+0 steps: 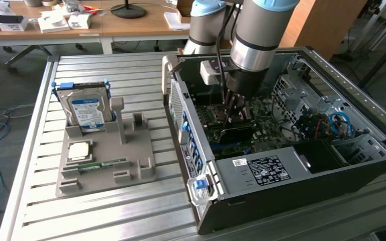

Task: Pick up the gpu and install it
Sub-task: 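Press down on the gpu until it lock into place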

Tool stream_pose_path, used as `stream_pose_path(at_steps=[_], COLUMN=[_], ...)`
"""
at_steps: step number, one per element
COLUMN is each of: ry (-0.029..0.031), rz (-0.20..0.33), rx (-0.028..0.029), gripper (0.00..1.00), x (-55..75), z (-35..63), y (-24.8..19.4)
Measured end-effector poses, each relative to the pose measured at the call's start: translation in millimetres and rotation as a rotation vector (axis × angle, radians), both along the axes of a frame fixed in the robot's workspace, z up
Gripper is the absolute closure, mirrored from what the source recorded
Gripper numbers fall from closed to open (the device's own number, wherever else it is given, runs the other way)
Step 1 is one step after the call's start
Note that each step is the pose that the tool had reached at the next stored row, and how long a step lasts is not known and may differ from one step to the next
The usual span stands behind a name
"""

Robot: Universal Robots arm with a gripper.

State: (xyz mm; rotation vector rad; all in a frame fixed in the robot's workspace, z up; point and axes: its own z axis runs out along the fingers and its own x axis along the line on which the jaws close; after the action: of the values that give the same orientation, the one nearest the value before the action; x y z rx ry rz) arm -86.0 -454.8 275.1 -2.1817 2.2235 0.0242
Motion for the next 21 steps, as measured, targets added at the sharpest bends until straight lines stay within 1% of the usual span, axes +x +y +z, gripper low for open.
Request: stream_pose_path(at_steps=[2,4,6,12,15,21], ry=[-0.0001,0.0000,-0.0002,-0.0005,-0.0006,-0.0014], rz=[0.000,0.000,0.000,0.000,0.000,0.000], rx=[0.0022,0.0027,0.0031,0.0095,0.0117,0.0176], gripper=[0.89,0.89,0.89,0.89,0.89,0.89], x=[0.0,-0.1,-0.1,0.0,0.0,0.0], z=[-0.1,-0.1,-1.3,-4.0,-4.5,-5.6], y=[-2.7,-4.4,-4.6,-4.6,-4.5,-3.5])
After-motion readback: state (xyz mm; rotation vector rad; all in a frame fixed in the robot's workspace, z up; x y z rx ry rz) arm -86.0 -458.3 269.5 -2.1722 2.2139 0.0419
